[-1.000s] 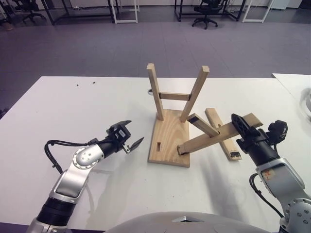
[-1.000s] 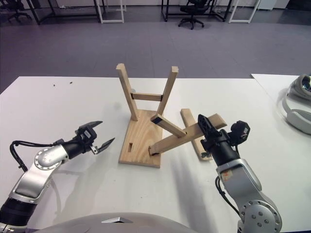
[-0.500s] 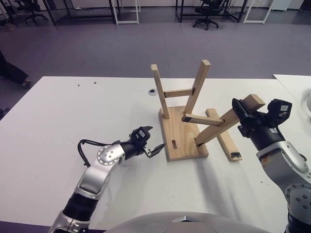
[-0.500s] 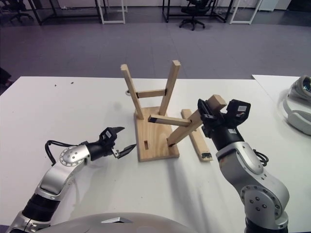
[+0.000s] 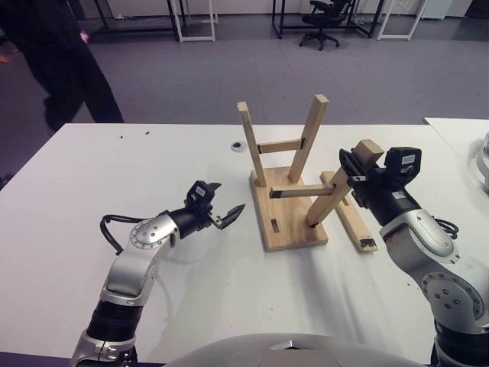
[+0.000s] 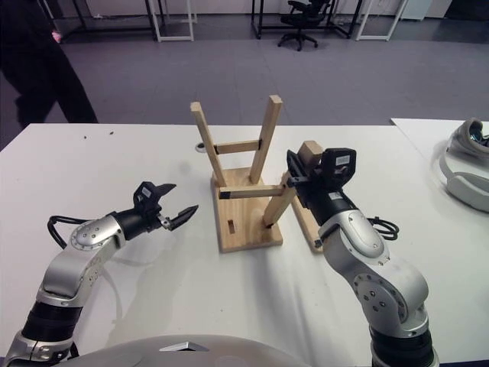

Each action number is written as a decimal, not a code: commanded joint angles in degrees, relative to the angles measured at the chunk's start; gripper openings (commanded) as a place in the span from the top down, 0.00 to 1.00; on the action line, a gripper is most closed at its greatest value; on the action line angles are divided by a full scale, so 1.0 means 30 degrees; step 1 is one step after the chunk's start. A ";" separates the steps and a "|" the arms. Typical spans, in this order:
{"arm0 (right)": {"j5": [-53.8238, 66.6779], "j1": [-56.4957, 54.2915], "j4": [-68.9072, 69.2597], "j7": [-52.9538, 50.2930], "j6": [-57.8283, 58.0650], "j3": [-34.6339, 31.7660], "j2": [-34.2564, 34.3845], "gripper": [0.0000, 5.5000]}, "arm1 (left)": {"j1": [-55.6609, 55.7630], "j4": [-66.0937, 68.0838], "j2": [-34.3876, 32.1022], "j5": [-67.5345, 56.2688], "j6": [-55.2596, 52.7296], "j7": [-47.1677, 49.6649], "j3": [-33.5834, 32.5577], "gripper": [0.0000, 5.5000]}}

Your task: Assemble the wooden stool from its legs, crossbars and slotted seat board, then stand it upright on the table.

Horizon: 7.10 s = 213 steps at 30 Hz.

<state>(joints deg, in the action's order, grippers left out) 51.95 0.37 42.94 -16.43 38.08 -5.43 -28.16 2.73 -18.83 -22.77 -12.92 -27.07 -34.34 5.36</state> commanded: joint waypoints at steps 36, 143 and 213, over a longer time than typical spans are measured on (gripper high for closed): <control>-0.0494 -0.3465 -0.2523 0.5741 0.0369 -0.1207 0.0201 0.52 | 0.0519 -0.1405 0.0880 0.0170 -0.0984 0.2309 0.0287 0.17; -1.0452 -0.1750 -0.8877 1.4845 -0.3520 0.2744 0.2676 0.31 | -0.2240 -0.7664 0.4384 -0.9919 -0.3760 1.8538 -0.2756 0.81; -0.4517 -0.6613 -0.6050 1.4125 0.1469 -0.1139 0.1781 0.31 | 0.7179 0.2375 0.0476 -0.7989 0.0969 0.1951 -0.1907 0.43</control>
<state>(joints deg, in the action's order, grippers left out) 34.65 -21.63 25.50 24.53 40.17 -8.17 -24.15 24.21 -12.57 -20.52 -35.80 -18.73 -29.45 0.42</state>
